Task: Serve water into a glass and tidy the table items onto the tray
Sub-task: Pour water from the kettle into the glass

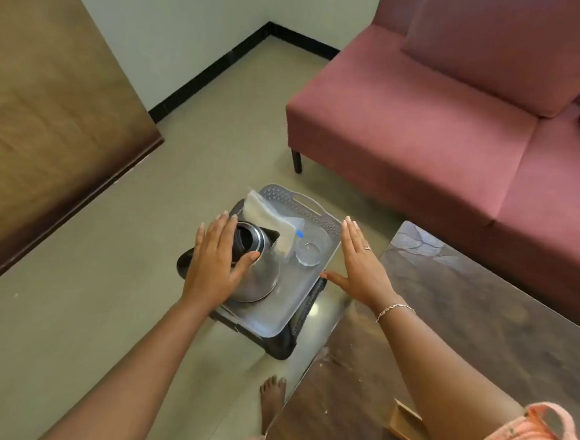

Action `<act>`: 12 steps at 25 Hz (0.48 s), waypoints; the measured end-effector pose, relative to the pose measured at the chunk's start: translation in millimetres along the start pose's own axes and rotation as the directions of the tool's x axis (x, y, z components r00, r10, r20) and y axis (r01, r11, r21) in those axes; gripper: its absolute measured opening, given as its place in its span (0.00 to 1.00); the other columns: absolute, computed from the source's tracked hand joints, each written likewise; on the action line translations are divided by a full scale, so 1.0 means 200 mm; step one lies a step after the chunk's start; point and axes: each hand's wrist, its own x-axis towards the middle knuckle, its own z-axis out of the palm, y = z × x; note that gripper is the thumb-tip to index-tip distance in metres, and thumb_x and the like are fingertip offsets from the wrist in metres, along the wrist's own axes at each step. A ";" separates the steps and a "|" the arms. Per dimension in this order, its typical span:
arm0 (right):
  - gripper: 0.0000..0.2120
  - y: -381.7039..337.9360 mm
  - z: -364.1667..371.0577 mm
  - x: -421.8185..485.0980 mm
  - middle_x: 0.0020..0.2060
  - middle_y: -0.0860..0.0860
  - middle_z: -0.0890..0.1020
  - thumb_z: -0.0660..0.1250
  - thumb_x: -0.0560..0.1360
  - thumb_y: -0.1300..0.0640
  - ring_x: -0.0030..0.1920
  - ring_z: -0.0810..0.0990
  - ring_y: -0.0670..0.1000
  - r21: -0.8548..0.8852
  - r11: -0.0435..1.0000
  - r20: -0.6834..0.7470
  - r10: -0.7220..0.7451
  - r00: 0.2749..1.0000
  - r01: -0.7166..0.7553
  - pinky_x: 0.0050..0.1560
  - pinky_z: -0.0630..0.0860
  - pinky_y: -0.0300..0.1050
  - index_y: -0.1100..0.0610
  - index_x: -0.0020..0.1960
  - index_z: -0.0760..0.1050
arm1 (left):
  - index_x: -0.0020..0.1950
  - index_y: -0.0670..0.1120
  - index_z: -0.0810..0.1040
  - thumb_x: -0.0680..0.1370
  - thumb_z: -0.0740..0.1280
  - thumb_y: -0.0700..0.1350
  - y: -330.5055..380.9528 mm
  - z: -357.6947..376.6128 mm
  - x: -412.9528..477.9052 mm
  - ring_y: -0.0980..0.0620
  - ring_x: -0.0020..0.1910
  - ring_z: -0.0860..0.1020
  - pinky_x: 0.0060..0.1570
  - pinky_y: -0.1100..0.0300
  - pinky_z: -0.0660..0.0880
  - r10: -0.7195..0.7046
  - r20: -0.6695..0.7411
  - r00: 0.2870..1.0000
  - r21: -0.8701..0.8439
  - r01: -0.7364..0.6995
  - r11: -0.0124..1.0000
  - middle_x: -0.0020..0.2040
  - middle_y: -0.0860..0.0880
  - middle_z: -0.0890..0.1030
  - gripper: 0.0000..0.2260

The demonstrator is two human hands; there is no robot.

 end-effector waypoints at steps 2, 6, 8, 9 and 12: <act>0.48 0.00 0.07 0.10 0.76 0.57 0.42 0.66 0.72 0.43 0.75 0.41 0.53 0.009 1.000 0.072 0.010 0.997 -0.011 0.72 0.39 0.41 0.62 0.74 0.38 | 0.73 0.38 0.60 0.72 0.41 0.71 -0.07 0.00 0.04 0.44 0.74 0.59 0.73 0.50 0.46 -0.049 -0.027 0.998 -0.044 0.048 0.998 0.73 0.39 0.62 0.44; 0.50 0.01 0.23 0.24 0.76 0.59 0.44 0.70 0.70 0.46 0.76 0.43 0.54 -0.009 0.997 0.164 0.077 0.983 -0.076 0.74 0.42 0.44 0.64 0.74 0.40 | 0.73 0.40 0.59 0.70 0.40 0.73 -0.17 0.03 0.11 0.48 0.74 0.57 0.73 0.56 0.43 -0.071 -0.003 0.998 -0.114 0.070 0.991 0.74 0.42 0.61 0.46; 0.51 0.02 0.29 0.30 0.76 0.59 0.46 0.72 0.69 0.46 0.76 0.44 0.55 -0.004 0.994 0.173 0.111 0.979 -0.112 0.75 0.43 0.45 0.64 0.75 0.40 | 0.73 0.40 0.58 0.70 0.40 0.73 -0.19 0.04 0.14 0.50 0.74 0.57 0.72 0.58 0.42 -0.057 0.010 0.998 -0.131 0.057 0.990 0.74 0.43 0.61 0.45; 0.52 0.03 0.31 0.33 0.76 0.59 0.46 0.72 0.68 0.47 0.76 0.45 0.56 -0.010 0.992 0.177 0.126 0.976 -0.126 0.75 0.44 0.46 0.64 0.75 0.41 | 0.73 0.40 0.58 0.70 0.40 0.73 -0.20 0.05 0.14 0.51 0.74 0.57 0.72 0.59 0.41 -0.069 0.021 0.997 -0.144 0.071 0.987 0.74 0.44 0.61 0.45; 0.53 0.03 0.37 0.41 0.75 0.60 0.47 0.73 0.67 0.48 0.76 0.45 0.56 -0.028 0.991 0.181 0.136 0.974 -0.133 0.75 0.44 0.46 0.65 0.74 0.41 | 0.73 0.40 0.59 0.71 0.40 0.72 -0.23 0.05 0.14 0.52 0.73 0.58 0.73 0.56 0.44 -0.120 -0.007 0.993 -0.203 0.116 0.972 0.74 0.44 0.62 0.44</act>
